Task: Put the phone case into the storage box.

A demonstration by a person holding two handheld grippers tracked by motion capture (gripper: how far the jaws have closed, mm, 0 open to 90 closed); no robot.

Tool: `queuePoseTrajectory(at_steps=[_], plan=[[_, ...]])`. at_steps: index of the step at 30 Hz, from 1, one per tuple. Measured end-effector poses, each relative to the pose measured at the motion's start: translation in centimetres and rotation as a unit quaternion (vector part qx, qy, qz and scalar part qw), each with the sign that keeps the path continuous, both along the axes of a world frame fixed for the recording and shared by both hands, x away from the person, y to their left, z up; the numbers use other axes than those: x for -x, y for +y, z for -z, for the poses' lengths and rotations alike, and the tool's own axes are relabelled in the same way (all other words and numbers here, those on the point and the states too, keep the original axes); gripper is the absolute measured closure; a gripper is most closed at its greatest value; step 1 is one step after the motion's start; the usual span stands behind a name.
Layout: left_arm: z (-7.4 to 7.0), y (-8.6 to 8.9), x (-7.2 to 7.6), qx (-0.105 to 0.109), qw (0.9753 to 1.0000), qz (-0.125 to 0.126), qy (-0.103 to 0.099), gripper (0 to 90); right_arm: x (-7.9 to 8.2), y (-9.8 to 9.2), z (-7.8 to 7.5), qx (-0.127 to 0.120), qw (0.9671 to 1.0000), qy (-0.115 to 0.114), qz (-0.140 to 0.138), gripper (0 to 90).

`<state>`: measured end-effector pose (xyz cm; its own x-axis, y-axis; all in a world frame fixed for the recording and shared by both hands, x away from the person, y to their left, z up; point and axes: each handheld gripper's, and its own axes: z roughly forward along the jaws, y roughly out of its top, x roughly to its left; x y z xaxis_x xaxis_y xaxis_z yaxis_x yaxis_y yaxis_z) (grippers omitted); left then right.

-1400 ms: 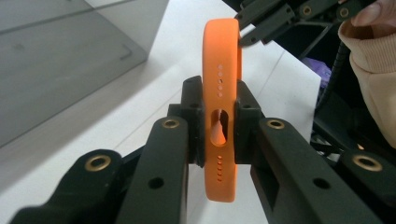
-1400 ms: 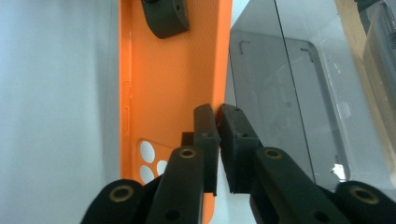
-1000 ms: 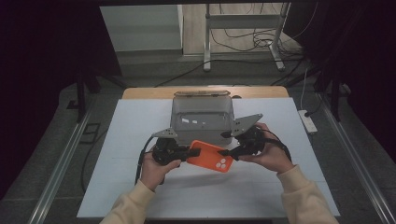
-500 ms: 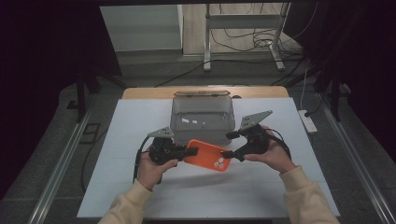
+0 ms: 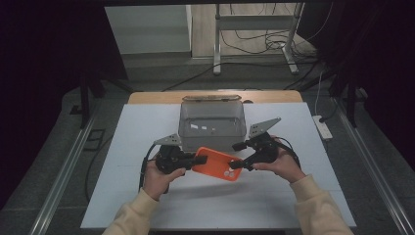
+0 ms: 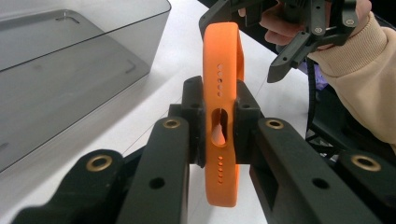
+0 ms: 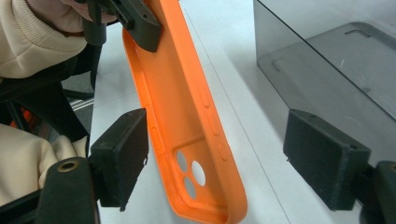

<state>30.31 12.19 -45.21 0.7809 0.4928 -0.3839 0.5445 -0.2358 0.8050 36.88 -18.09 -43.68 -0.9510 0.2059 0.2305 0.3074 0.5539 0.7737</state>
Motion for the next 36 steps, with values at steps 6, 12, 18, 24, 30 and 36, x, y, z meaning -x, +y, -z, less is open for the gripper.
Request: queuePoseTrajectory(at_steps=[6,12,18,24,30,36], plan=[[0.0,-0.1,0.0,0.0,1.0,0.003,-0.001,80.0,0.0,0.1,0.0,-0.005,0.9999,0.008,-0.006,27.7],[0.1,-0.3,0.1,-0.002,1.0,0.008,-0.002,80.0,0.0,0.4,0.1,-0.011,0.9997,0.018,-0.013,32.3],[0.1,-0.6,0.2,-0.002,0.9999,0.014,-0.004,79.9,0.1,0.9,0.3,-0.011,0.9993,0.028,-0.021,39.0],[0.2,-0.8,0.2,-0.002,0.9999,0.015,-0.003,80.0,-0.1,1.1,0.6,-0.024,0.9982,0.047,-0.03,47.5],[0.2,-1.0,0.3,-0.002,0.9998,0.019,-0.006,80.0,-0.1,1.3,0.9,-0.024,0.9971,0.06,-0.04,56.6],[0.3,-1.2,0.3,-0.002,0.9997,0.024,-0.008,79.9,0.0,1.5,1.0,-0.016,0.9959,0.073,-0.051,66.6]])
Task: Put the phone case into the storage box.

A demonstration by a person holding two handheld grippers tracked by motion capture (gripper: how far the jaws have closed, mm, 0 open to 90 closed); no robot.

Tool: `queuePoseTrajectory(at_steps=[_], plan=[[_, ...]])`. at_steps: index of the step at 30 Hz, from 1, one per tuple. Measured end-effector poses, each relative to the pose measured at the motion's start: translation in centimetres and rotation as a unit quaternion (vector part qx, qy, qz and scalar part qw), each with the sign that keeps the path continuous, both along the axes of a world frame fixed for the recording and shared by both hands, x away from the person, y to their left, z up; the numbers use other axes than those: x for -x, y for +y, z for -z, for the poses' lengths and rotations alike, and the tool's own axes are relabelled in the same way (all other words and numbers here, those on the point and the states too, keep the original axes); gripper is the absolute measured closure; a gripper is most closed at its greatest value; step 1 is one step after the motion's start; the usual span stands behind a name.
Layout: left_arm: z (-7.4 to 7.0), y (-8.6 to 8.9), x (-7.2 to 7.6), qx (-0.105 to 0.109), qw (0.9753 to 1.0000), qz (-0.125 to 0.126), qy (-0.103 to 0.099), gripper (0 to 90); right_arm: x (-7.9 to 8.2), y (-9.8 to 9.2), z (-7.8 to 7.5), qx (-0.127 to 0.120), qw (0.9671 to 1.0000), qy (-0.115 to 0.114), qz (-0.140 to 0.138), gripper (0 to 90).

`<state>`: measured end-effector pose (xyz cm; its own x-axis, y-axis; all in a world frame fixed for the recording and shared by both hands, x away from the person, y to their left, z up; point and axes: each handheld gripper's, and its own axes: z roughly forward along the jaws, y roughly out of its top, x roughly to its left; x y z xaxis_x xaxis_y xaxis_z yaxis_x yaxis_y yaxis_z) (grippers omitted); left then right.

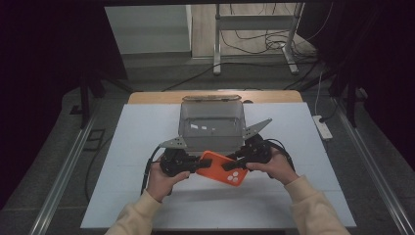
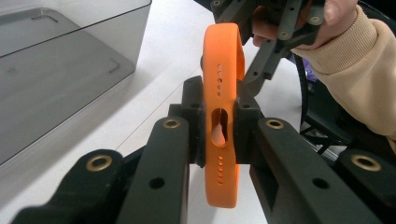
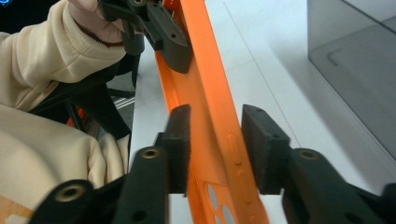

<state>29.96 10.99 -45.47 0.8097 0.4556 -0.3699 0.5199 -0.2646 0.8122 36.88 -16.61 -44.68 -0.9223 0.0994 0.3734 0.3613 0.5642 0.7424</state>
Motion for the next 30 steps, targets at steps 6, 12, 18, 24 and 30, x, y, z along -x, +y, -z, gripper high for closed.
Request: queuePoseTrajectory(at_steps=[6,12,18,24,30], plan=[[-0.03,-0.03,0.04,0.003,1.0,0.004,0.0,79.8,-0.13,-0.18,0.06,0.003,1.0,0.007,-0.004,75.0],[0.08,0.13,-0.15,0.012,0.9999,0.006,0.007,79.4,-0.11,-0.17,-0.03,0.004,1.0,0.006,-0.005,76.7],[0.26,0.22,-0.27,0.013,0.9999,-0.005,0.006,71.2,0.0,-0.17,-0.34,-0.007,0.9999,0.009,-0.009,79.4],[0.27,0.34,-0.35,0.013,0.9996,-0.025,-0.001,46.7,0.0,-0.37,-0.57,-0.001,1.0,0.0,0.003,79.7],[0.49,0.73,-0.14,0.0,0.9982,-0.056,-0.019,28.1,0.04,-0.58,-0.87,0.001,0.9999,-0.008,0.012,79.7]])
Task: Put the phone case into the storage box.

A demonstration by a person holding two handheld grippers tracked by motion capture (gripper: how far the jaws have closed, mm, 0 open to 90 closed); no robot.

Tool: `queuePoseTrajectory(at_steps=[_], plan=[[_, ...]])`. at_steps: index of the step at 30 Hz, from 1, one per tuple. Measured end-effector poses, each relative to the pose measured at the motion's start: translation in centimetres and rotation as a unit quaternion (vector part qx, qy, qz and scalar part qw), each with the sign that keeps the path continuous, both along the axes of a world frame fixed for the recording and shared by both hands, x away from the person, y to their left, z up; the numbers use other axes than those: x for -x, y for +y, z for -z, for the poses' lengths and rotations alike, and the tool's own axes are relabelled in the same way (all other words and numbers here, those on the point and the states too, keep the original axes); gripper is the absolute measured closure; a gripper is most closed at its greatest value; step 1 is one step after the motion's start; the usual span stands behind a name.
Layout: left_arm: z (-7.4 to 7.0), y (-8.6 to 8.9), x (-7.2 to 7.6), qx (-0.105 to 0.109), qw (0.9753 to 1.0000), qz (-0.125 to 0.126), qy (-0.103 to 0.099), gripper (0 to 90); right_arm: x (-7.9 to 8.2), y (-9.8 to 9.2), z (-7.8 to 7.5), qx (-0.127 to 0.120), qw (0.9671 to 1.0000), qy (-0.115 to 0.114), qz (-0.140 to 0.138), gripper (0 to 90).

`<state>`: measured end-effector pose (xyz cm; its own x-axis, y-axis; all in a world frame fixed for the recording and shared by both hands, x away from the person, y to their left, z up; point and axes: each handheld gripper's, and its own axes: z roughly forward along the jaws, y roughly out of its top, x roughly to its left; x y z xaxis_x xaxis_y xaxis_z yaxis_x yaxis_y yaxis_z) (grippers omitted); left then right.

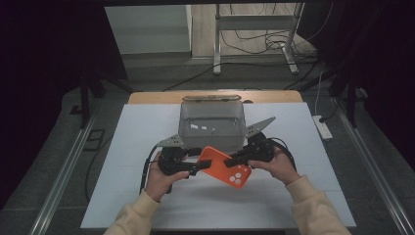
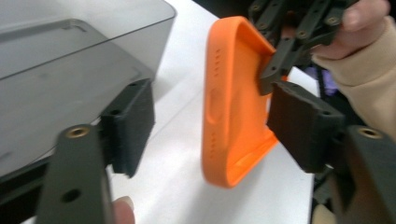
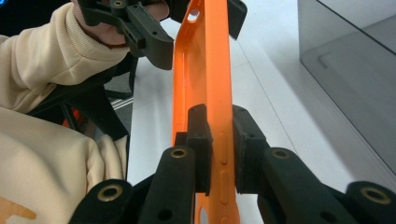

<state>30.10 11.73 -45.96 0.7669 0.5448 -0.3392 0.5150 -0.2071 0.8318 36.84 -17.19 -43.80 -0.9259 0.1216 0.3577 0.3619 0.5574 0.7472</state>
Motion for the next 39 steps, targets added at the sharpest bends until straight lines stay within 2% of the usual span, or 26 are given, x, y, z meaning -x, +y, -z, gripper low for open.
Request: queuePoseTrajectory(at_steps=[4,6,9,15,21,25,32,39], plan=[[0.4,0.5,0.4,-0.011,0.9998,-0.015,-0.007,24.4,0.1,-0.1,-0.2,0.004,0.9999,-0.009,0.006,79.7],[0.6,0.9,0.6,-0.023,0.9995,-0.018,-0.012,24.0,0.1,-0.1,-0.2,0.007,0.9999,-0.012,0.008,79.7],[0.9,1.4,1.1,-0.043,0.9982,-0.032,-0.025,23.4,0.1,-0.2,-0.3,0.009,0.9997,-0.017,0.012,79.7],[1.3,2.3,1.9,-0.067,0.996,-0.048,-0.035,22.2,0.3,-0.2,-0.5,0.018,0.9992,-0.03,0.018,79.8],[2.1,3.1,2.8,-0.075,0.9952,-0.053,-0.034,21.7,0.5,-0.3,-0.9,0.023,0.9987,-0.037,0.028,79.9],[2.5,3.8,3.2,-0.087,0.9933,-0.064,-0.041,21.4,0.6,-0.3,-1.1,0.023,0.9985,-0.036,0.034,79.8],[3.0,4.8,3.5,-0.093,0.9922,-0.073,-0.038,20.7,0.6,-0.5,-1.1,0.025,0.9982,-0.037,0.039,79.8],[3.7,5.9,3.9,-0.102,0.9896,-0.094,-0.037,18.8,0.6,-0.8,-1.2,0.025,0.9978,-0.039,0.047,79.8]])
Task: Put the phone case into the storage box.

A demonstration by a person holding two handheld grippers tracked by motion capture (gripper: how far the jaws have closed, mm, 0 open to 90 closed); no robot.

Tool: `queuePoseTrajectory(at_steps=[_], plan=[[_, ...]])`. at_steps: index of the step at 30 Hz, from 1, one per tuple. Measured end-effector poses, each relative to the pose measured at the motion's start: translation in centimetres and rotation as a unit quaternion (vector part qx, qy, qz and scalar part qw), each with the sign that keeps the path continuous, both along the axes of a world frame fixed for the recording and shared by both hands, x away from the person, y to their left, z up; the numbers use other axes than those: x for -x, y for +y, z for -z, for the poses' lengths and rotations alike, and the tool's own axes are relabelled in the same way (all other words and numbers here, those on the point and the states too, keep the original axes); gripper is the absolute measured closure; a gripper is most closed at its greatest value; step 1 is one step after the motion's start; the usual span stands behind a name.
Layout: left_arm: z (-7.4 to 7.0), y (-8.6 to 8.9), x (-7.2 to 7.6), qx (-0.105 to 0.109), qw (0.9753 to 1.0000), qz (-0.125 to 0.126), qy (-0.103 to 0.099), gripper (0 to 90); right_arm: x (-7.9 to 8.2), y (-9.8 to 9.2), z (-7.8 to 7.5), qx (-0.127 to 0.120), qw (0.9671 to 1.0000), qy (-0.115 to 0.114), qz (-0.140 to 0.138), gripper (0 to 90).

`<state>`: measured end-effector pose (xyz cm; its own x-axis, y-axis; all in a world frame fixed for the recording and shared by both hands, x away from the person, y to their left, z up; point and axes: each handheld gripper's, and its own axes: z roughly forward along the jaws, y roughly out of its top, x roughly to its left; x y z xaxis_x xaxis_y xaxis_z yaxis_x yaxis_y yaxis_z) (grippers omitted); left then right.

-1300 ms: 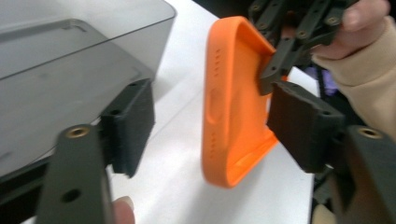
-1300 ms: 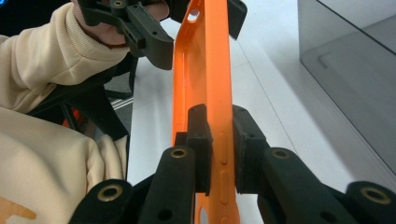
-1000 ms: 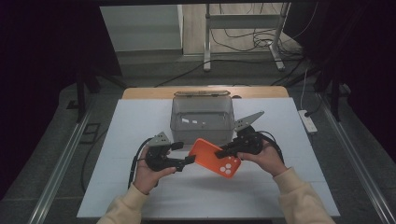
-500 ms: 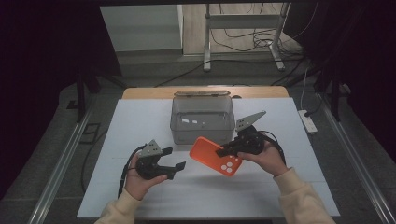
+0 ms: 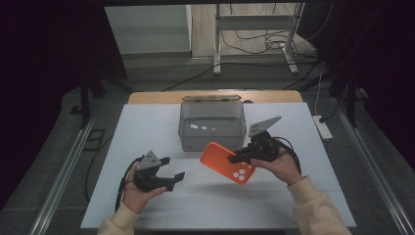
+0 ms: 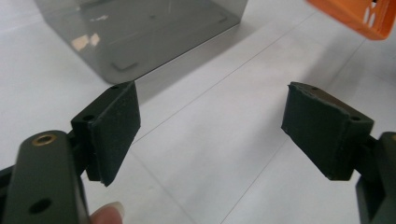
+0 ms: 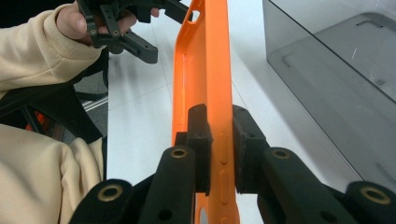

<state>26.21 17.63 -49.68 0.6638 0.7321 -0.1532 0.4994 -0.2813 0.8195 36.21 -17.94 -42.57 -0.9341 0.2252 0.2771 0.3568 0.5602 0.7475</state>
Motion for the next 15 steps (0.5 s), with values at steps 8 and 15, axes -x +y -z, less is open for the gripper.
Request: queuePoseTrajectory(at_steps=[8,15], plan=[[0.7,0.9,0.5,-0.009,0.9999,-0.014,0.003,17.5,0.0,-0.2,-0.2,-0.002,1.0,-0.003,0.008,79.8],[1.1,1.5,0.9,-0.017,0.9994,-0.029,-0.001,15.3,0.0,-0.4,-0.4,-0.002,0.9996,-0.008,0.025,79.8]])
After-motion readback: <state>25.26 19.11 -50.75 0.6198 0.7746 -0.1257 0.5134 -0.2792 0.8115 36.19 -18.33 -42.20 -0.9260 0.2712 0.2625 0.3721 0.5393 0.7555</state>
